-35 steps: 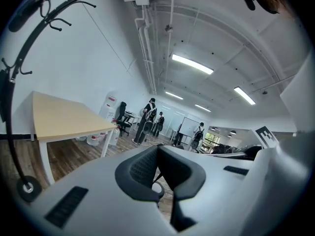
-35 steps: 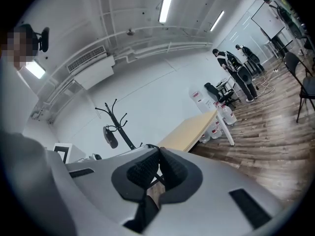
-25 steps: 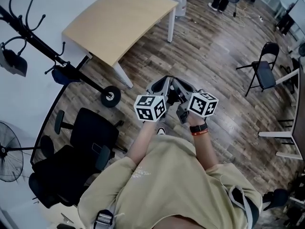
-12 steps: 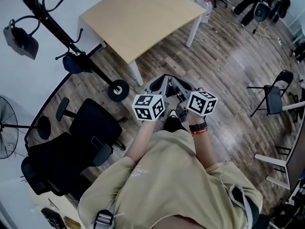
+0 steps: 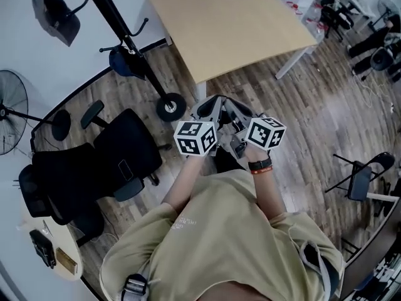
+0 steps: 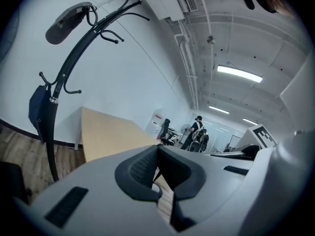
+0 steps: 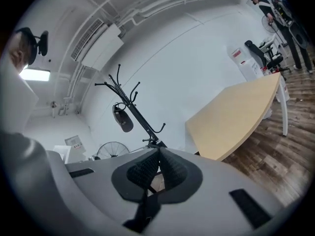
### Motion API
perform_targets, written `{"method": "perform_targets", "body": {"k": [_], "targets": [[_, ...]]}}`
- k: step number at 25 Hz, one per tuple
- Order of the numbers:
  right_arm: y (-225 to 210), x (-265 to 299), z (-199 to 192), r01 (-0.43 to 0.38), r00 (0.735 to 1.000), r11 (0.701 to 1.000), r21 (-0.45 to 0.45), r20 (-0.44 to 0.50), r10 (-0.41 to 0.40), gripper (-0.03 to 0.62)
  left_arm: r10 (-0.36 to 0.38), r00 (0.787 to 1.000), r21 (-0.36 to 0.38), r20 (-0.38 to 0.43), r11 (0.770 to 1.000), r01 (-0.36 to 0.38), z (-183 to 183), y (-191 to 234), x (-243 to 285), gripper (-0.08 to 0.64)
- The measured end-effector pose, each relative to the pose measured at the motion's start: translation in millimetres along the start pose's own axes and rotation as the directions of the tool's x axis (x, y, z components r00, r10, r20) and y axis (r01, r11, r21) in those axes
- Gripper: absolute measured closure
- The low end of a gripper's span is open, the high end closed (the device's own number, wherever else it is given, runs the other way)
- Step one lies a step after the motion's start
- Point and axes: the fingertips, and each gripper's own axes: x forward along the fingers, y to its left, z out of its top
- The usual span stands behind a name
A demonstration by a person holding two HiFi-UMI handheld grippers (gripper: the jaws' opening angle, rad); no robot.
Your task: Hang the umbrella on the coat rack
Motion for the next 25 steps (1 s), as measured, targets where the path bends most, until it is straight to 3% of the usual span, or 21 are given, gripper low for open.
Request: {"method": "perform_targets", "body": {"k": [8,14,22,25], "targets": [[5,93,23,-0.106,0.988,0.994,0.003,-0.117,0.106,0.574,0.155,0.987,-0.028,0.044,0.988,-0.153,44,76,14,0.537],[7,138,41,-0.190,0.966,0.982,-0.002,-0.177,0.186,0.574,0.239,0.967,-0.034,0.086,0.971,-0.237,70,105,24,0.537],[20,196,46,-0.317,0.912,0.948,0.010,-0.271,0.307,0.574,0.380,0.913,-0.066,0.152,0.925,-0.374,99,154,23,0.537],[26,220,43,-0.362,0.881,0.932,0.031,-0.316,0.353,0.574,0.438,0.882,-0.091,0.174,0.899,-0.428,107,177,21,0.537]]}}
